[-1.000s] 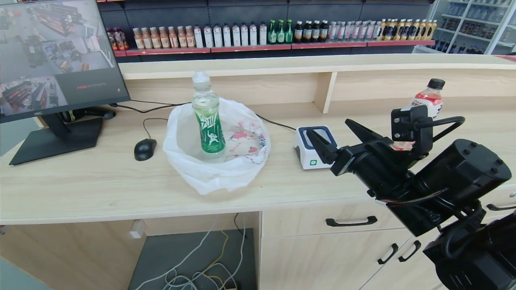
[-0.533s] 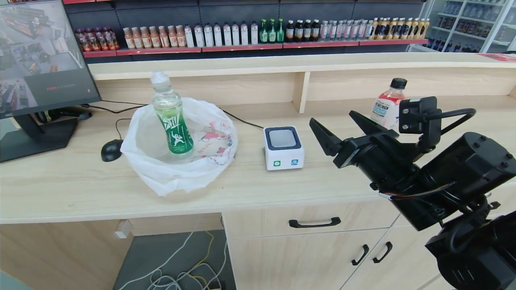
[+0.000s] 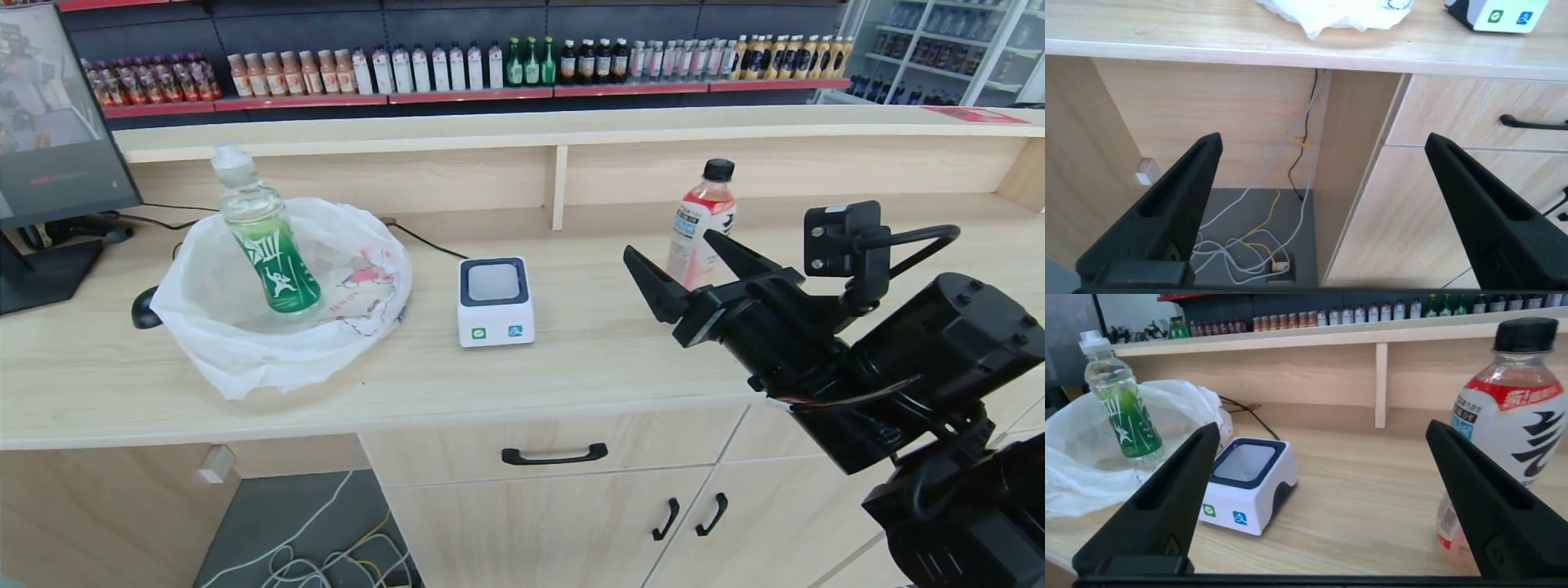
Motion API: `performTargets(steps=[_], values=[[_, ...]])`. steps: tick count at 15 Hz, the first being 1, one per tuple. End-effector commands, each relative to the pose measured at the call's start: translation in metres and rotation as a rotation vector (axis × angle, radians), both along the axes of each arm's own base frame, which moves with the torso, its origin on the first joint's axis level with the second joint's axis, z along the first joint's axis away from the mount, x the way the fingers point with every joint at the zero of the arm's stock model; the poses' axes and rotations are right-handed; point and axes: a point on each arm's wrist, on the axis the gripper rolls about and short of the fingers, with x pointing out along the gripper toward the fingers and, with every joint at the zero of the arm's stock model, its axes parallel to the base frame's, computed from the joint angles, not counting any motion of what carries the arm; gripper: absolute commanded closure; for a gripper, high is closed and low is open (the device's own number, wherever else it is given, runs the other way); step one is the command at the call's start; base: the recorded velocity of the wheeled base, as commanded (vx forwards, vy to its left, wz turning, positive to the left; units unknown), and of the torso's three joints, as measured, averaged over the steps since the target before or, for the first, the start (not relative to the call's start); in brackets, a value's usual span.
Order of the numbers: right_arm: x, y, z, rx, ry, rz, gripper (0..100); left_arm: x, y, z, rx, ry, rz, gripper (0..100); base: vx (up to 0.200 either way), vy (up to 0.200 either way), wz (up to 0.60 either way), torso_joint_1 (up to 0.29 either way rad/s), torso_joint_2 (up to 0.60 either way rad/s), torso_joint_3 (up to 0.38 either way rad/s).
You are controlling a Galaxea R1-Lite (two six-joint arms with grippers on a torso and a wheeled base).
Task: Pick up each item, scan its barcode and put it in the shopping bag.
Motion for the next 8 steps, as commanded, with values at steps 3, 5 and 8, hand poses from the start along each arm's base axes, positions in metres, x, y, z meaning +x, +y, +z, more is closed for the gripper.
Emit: performTargets(steps=[3,5,8], values=[[0.0011,0.0009,-0.0028,-0.005,0.007,0.000,0,0.0000,0.0000,-0.0002,-0.001,0.002,0.001,0,0.000,-0.133,0.00,0.002,0.00,0.003],[0.0025,0.0018,-0.0036,-0.010,0.006,-0.001,0,0.0000,0.0000,0.0000,0.004,0.000,0.001,0,0.000,0.000,0.00,0.000,0.00,0.000],[0.0017,0.0063,-0.0084,-0.046,0.006,0.001,0,0.0000,0.0000,0.0000,0.012,0.000,0.001,0,0.000,0.000,0.00,0.000,0.00,0.000]])
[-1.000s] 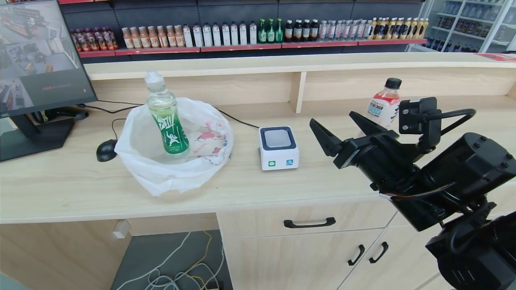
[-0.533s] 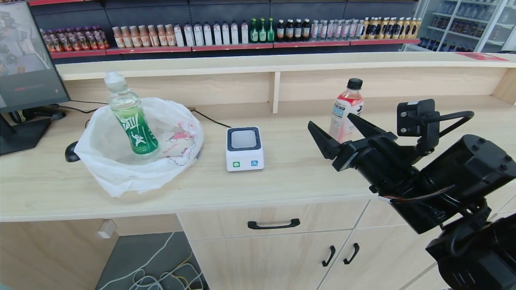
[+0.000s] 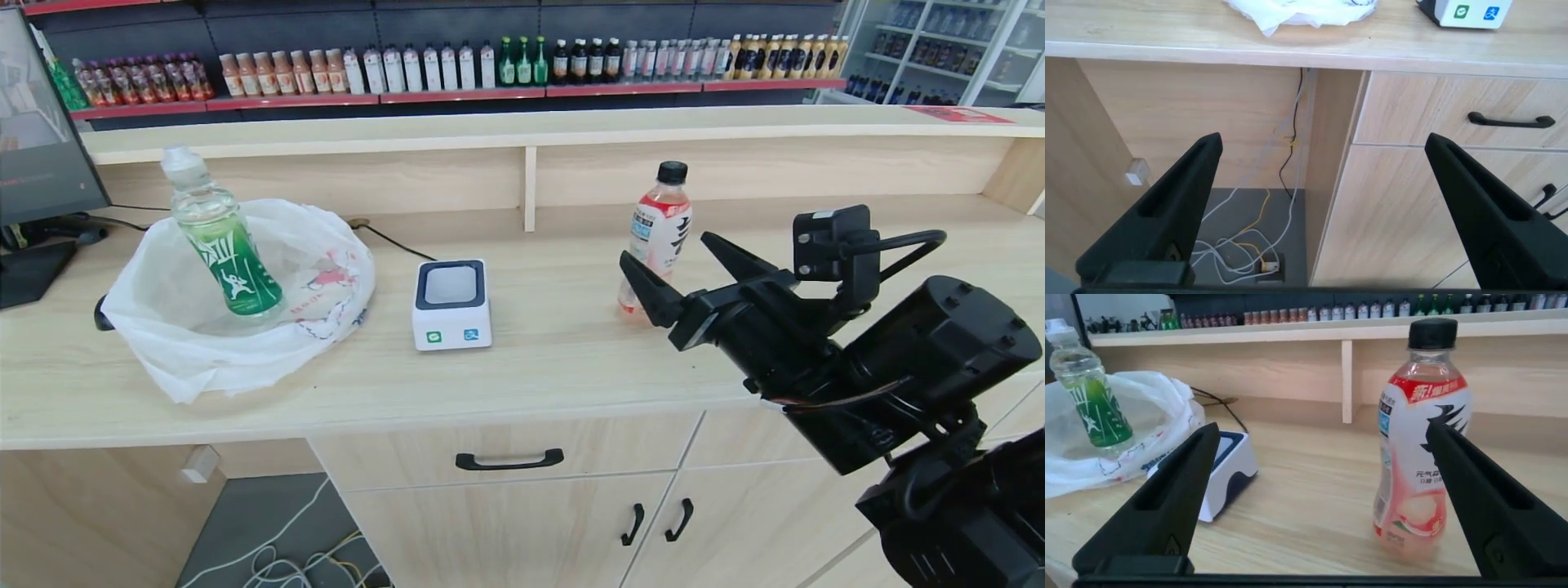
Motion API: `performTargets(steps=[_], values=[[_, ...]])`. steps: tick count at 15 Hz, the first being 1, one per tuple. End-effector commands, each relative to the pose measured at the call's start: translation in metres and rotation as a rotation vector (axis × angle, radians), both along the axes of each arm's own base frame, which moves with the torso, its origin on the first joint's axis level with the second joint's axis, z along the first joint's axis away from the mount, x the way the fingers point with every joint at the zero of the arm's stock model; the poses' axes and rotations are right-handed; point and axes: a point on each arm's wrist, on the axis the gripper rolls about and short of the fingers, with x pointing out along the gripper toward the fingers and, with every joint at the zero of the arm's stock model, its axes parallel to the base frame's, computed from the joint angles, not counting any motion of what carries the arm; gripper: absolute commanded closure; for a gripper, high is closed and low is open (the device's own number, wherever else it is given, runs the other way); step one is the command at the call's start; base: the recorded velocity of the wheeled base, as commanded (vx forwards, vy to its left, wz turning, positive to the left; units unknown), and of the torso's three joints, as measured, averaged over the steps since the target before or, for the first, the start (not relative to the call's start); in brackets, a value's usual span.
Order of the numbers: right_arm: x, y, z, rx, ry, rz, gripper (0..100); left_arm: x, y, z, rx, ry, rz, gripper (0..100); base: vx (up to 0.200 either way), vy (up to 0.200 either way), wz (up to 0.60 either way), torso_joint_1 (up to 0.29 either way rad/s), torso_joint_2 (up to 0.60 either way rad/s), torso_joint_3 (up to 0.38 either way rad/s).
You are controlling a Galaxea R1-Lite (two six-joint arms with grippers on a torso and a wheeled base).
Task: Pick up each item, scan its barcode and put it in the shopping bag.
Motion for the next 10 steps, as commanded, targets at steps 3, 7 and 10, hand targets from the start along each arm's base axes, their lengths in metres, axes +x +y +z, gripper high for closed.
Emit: performTargets(steps=[3,7,10], values=[[0.002,-0.002,-0.004,-0.026,0.004,-0.012,0,0.000,0.000,0.000,-0.004,-0.002,0.001,0,0.000,0.000,0.00,0.000,0.00,0.000],[0.022,-0.025,-0.010,-0.068,0.088,-0.102,0,0.000,0.000,0.000,-0.003,-0.002,0.001,0,0.000,0.000,0.00,0.000,0.00,0.000],[0.035,-0.025,-0.005,-0.061,0.137,-0.110,0,0.000,0.000,0.000,-0.003,-0.002,0.001,0,0.000,0.000,0.00,0.000,0.00,0.000]])
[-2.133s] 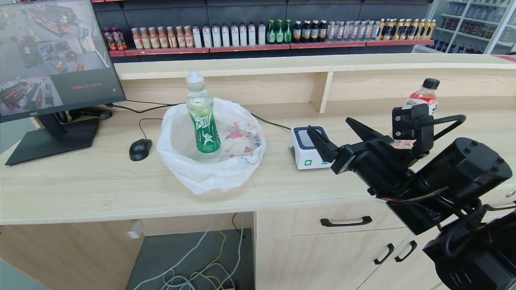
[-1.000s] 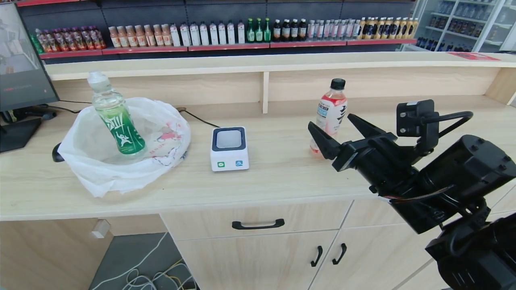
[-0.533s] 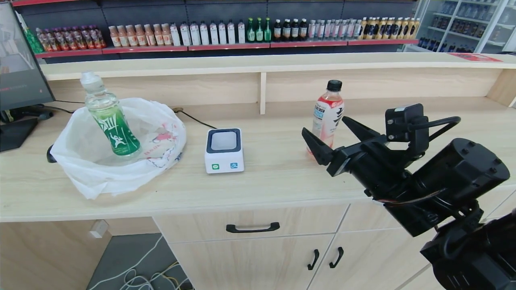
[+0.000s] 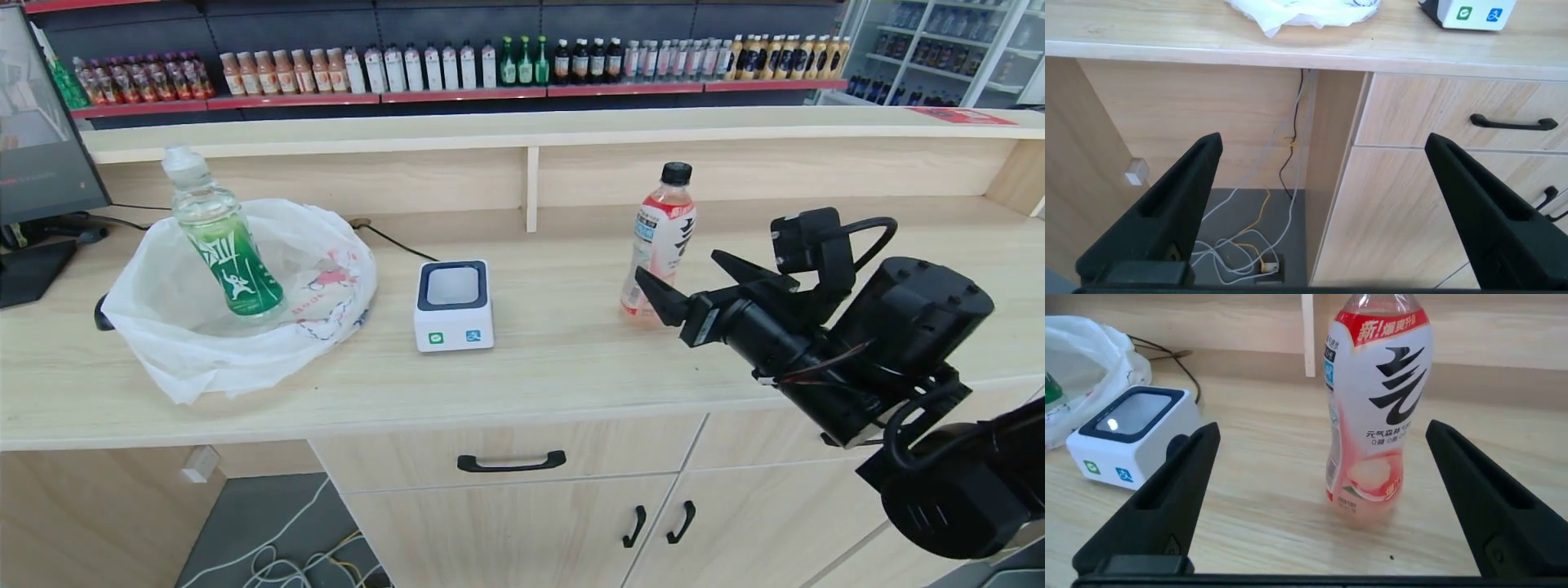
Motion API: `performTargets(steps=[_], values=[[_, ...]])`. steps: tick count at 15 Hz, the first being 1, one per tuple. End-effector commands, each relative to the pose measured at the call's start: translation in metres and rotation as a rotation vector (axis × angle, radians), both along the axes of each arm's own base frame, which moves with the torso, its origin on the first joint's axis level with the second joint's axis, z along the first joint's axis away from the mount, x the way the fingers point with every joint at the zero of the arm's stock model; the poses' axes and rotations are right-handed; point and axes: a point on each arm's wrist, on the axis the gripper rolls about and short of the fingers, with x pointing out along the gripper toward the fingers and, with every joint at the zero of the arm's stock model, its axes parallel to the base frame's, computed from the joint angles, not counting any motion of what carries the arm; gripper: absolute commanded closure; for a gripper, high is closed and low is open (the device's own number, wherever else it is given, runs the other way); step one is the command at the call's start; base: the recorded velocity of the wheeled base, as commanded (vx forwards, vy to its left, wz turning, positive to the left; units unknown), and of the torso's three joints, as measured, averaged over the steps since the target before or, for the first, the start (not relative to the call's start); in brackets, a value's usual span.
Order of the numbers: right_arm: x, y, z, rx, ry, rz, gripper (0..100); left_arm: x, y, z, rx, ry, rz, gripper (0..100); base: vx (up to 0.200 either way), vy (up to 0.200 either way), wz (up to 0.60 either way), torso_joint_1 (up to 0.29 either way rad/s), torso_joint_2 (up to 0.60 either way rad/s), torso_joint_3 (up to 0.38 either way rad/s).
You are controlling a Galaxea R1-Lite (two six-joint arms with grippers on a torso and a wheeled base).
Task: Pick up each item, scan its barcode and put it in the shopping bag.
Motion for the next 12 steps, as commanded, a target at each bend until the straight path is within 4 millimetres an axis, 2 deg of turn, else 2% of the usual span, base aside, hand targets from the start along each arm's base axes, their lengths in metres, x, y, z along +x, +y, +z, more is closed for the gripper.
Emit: performTargets(steps=[1,4,9,12], values=[[0.010,0.000,0.002,0.009,0.006,-0.009,0,0.000,0.000,0.000,0.000,0.000,0.001,0,0.000,0.000,0.00,0.000,0.00,0.000],[0.033,-0.001,-0.002,0.020,0.010,-0.041,0,0.000,0.000,0.000,0.000,0.000,0.001,0,0.000,0.000,0.00,0.000,0.00,0.000],[0.053,-0.004,-0.021,0.005,0.043,-0.059,0,0.000,0.000,0.000,0.000,0.000,0.001,0,0.000,0.000,0.00,0.000,0.00,0.000],[0.069,0.002,-0.023,0.011,0.027,-0.055,0,0.000,0.000,0.000,0.000,0.000,0.001,0,0.000,0.000,0.00,0.000,0.00,0.000]])
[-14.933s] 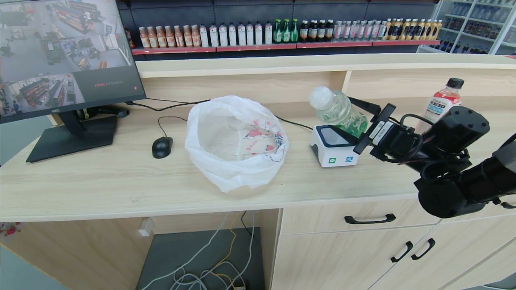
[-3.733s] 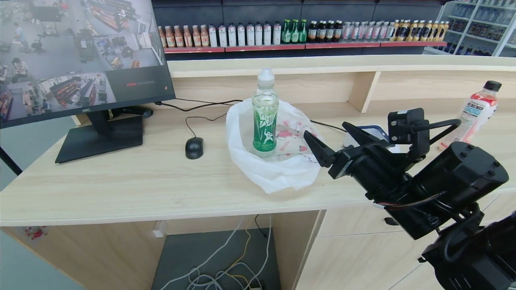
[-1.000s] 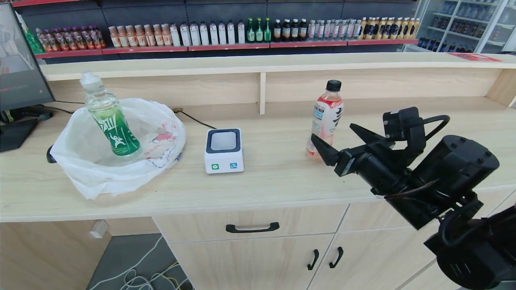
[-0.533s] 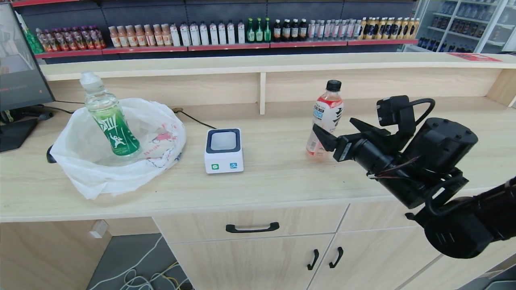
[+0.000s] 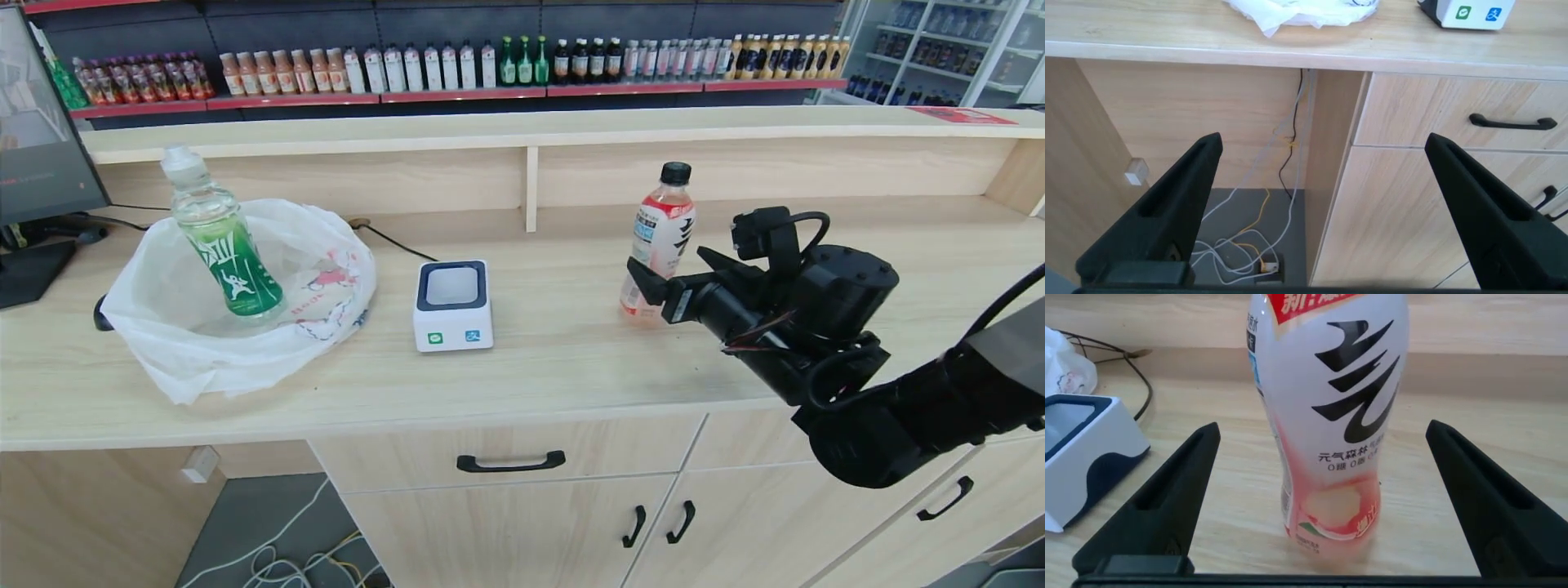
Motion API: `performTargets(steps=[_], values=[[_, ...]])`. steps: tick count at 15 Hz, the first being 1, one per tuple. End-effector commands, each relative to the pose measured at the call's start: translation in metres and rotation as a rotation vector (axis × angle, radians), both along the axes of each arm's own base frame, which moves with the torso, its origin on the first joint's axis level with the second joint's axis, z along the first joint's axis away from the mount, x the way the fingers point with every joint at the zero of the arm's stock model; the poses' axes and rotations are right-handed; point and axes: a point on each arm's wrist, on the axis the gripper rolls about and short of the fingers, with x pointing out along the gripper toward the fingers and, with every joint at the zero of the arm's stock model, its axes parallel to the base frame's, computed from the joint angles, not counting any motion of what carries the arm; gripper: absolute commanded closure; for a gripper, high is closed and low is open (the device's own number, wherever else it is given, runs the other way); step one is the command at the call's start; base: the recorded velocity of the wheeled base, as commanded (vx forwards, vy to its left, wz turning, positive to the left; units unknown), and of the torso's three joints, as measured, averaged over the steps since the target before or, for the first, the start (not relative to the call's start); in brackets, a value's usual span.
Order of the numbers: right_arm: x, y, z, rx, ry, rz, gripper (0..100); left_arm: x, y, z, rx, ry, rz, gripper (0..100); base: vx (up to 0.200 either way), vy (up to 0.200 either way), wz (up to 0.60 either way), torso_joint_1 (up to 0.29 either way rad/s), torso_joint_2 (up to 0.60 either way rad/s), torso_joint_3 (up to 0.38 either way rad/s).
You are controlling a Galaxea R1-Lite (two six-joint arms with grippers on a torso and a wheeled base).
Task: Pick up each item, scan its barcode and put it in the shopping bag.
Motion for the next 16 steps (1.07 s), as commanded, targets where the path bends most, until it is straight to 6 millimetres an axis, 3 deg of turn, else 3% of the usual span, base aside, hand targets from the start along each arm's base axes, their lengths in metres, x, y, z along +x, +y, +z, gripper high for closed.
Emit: performTargets(steps=[1,9,16], values=[[0.016,0.003,-0.009,-0.003,0.004,-0.002,0,0.000,0.000,0.000,0.000,0.000,0.001,0,0.000,0.000,0.00,0.000,0.00,0.000],[0.044,0.009,-0.011,-0.001,-0.017,0.021,0,0.000,0.000,0.000,0.000,0.000,0.001,0,0.000,0.000,0.00,0.000,0.00,0.000],[0.047,0.003,-0.009,-0.003,-0.021,0.019,0,0.000,0.000,0.000,0.000,0.000,-0.001,0,0.000,0.000,0.00,0.000,0.00,0.000]])
